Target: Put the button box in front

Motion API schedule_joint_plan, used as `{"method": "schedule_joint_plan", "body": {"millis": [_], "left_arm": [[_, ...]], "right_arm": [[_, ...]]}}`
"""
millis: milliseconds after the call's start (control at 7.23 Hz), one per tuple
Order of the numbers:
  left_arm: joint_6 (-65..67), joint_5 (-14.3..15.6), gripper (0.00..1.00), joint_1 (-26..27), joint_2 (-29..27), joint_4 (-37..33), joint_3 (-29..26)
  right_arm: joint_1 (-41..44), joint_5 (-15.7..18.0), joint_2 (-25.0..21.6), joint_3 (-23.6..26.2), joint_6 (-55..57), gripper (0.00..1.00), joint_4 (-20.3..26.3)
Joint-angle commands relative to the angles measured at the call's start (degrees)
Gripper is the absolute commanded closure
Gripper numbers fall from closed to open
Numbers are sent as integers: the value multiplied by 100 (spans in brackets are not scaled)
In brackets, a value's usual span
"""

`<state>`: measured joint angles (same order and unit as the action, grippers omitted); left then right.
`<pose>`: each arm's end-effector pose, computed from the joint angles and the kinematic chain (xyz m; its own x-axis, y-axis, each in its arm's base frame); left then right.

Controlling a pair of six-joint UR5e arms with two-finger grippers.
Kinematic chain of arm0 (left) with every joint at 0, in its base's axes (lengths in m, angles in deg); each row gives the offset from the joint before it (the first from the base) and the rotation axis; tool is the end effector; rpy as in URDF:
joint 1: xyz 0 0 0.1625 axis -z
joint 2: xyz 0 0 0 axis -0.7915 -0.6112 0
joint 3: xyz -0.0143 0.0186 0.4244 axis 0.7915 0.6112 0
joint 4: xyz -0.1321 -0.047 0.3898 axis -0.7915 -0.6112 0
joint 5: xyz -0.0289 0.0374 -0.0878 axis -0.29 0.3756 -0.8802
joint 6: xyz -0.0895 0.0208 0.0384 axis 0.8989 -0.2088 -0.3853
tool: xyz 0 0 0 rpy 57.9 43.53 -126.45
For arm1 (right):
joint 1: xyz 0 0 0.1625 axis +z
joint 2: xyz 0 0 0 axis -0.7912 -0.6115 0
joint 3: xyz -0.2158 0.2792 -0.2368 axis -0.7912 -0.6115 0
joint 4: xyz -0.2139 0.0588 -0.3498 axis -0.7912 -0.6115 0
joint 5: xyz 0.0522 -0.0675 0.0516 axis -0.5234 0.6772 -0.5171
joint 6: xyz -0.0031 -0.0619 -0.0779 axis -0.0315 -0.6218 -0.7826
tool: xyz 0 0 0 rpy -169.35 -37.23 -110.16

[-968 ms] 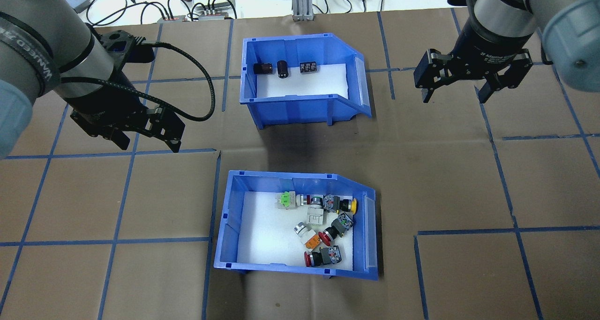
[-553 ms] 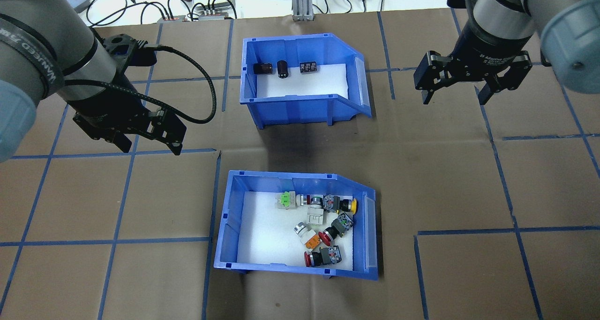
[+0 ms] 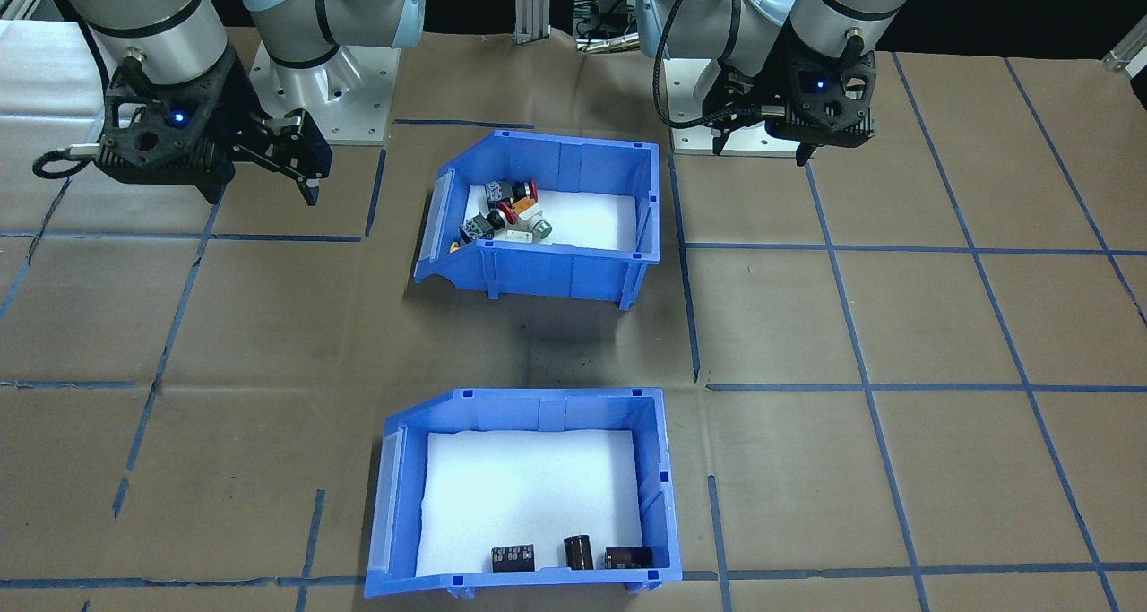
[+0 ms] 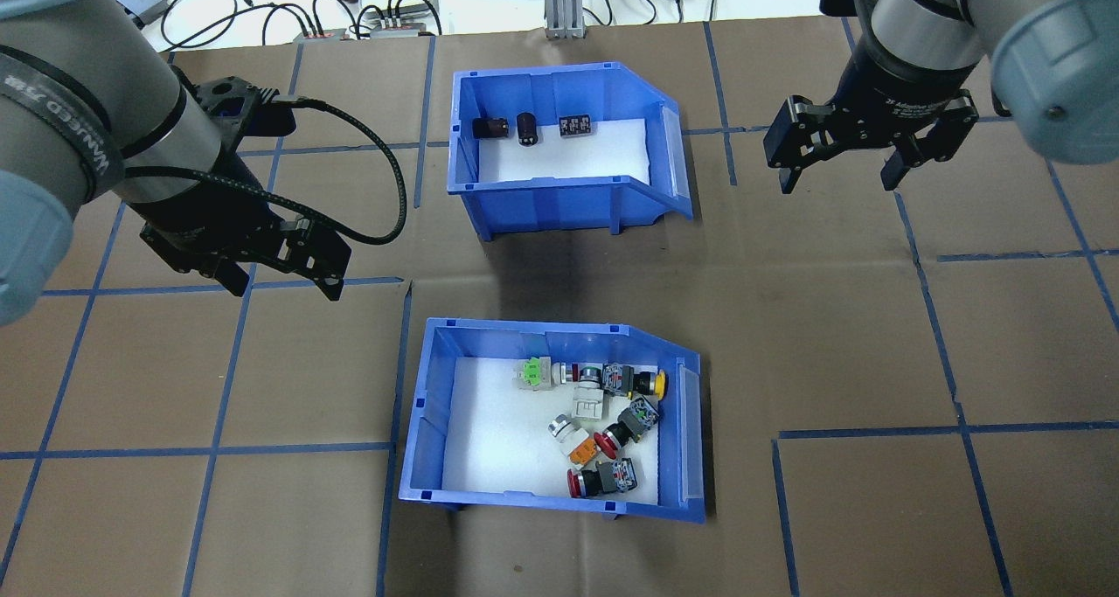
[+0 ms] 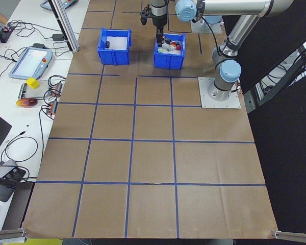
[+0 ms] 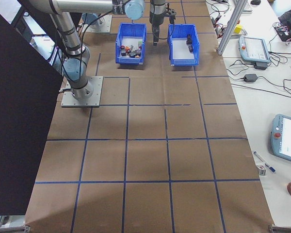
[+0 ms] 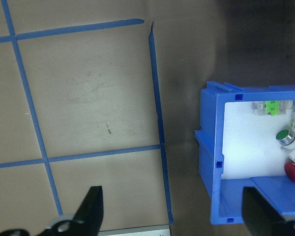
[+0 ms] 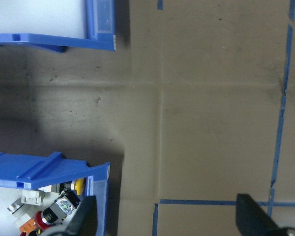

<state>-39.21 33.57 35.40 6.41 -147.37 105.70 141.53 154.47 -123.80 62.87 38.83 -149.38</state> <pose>-0.1205 -0.4168 0.4539 -0.9934 0.1030 0.0496 0.1068 0.9910 0.0805 0.1295 -0.4924 0.4715 -0.9983 -0.0499 -0.0292 -0.0503 0.9987 0.0126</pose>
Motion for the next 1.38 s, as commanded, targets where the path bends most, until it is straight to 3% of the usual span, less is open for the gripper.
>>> {"method": "schedule_joint_plan", "body": {"millis": [0, 415, 691, 1106, 1245], "left_arm": [[537, -172, 2, 9, 289, 513, 437], [4762, -145, 4, 52, 869, 541, 1270], [7438, -154, 2, 375, 1203, 480, 1894], [10132, -215, 4, 1981, 1179, 507, 2300], [10513, -642, 4, 2438, 1257, 1081, 2850]], "right_arm": [[24, -555, 562, -499, -1298, 0, -75], [478, -488, 2063, -2168, -3582, 0, -21], [1102, -478, 2803, -2951, -4613, 0, -83], [1648, -478, 3289, -3201, -5074, 0, -110], [1859, -470, 3377, -3201, -5327, 0, -127]]}}
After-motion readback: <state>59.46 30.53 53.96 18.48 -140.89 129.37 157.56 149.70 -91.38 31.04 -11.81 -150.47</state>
